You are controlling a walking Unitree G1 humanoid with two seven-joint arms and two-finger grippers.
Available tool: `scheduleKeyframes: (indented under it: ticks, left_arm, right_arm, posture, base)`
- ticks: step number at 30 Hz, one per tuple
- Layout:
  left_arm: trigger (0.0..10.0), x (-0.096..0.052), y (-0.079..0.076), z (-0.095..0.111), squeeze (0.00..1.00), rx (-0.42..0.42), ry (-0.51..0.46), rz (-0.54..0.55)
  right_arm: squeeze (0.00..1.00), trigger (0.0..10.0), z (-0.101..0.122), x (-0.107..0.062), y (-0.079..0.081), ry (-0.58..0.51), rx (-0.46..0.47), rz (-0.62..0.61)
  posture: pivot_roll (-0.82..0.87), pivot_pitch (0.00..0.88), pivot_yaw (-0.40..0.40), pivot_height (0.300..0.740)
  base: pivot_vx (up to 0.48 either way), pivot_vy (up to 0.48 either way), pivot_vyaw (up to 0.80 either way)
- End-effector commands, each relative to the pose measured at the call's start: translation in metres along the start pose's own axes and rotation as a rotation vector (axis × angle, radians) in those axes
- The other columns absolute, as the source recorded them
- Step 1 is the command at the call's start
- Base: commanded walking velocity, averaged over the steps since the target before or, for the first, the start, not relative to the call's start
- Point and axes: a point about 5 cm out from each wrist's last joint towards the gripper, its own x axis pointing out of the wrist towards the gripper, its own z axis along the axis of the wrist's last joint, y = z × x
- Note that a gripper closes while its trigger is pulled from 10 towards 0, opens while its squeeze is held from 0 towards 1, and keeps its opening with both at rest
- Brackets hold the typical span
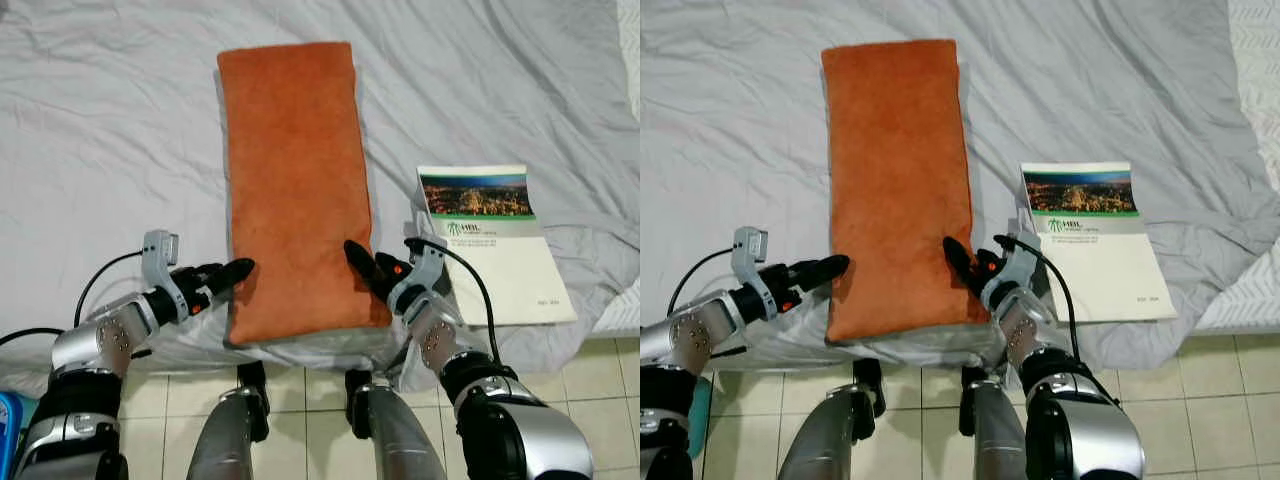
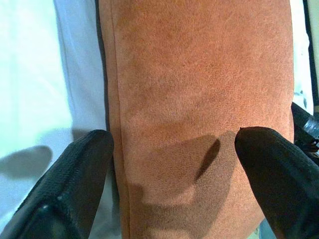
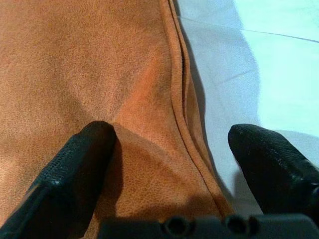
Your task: Clean up the room
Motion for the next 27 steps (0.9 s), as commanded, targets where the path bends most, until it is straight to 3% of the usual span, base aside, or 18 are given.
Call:
scheduleKeyframes:
  ticks: [1,6,9,11,14,20,21,23,24,27]
  left_arm:
    - [10.0,-0.005,0.004,-0.018,0.0,-0.043,0.037,0.023]
    - [10.0,0.006,0.0,-0.037,0.0,-0.103,-0.005,0.03]
    - [10.0,0.012,-0.005,-0.04,0.0,-0.112,-0.102,-0.018]
    - [10.0,0.029,-0.007,-0.064,0.0,-0.079,-0.029,0.045]
    - [10.0,0.039,-0.007,-0.087,0.0,-0.105,0.047,0.124]
    - [10.0,0.038,-0.005,-0.092,0.0,-0.088,0.07,0.161]
    - [10.0,0.036,-0.002,-0.093,0.0,-0.106,0.067,0.17]
    - [10.0,0.036,-0.001,-0.094,0.0,-0.117,0.06,0.171]
    - [0.0,0.036,0.001,-0.093,0.0,-0.136,0.041,0.194]
    - [0.0,0.036,0.003,-0.094,0.0,-0.153,0.016,0.223]
  right_arm:
    - [0.0,10.0,-0.037,-0.009,-0.003,0.136,0.033,-0.032]
    - [0.0,10.0,-0.037,-0.008,-0.001,0.136,0.033,-0.024]
    - [0.0,10.0,-0.035,-0.006,0.001,0.128,0.031,-0.016]
    - [0.0,10.0,-0.026,-0.003,0.005,0.093,-0.001,0.014]
    - [0.0,10.0,-0.031,-0.006,0.001,0.113,-0.017,-0.005]
    - [0.0,10.0,-0.041,-0.011,-0.003,0.141,-0.013,-0.04]
    - [0.0,7.9,-0.044,-0.012,-0.004,0.146,-0.005,-0.05]
    - [0.0,7.9,-0.045,-0.012,-0.004,0.148,-0.004,-0.054]
    - [0.0,0.0,-0.047,-0.012,-0.003,0.15,0.0,-0.053]
    - [0.0,0.0,-0.052,-0.013,-0.002,0.162,0.001,-0.059]
  posture:
    - [0.02,0.717,-0.066,0.74]
    - [0.01,0.712,-0.076,0.74]
    - [0.0,0.712,-0.08,0.74]
    - [-0.01,0.711,-0.092,0.74]
    - [-0.04,0.708,-0.098,0.74]
    - [-0.03,0.7,-0.093,0.74]
    - [-0.03,0.702,-0.089,0.74]
    - [-0.03,0.702,-0.089,0.74]
    - [-0.02,0.702,-0.087,0.74]
    - [-0.02,0.702,-0.088,0.74]
  base:
    - [0.0,0.0,0.0]
    - [0.0,0.0,0.0]
    - [0.0,0.0,0.0]
    - [0.0,0.0,0.0]
    - [0.0,0.0,0.0]
    - [0.0,0.0,0.0]
    - [0.0,0.0,0.0]
    - [0.0,0.0,0.0]
    - [0.0,0.0,0.0]
    - [0.0,0.0,0.0]
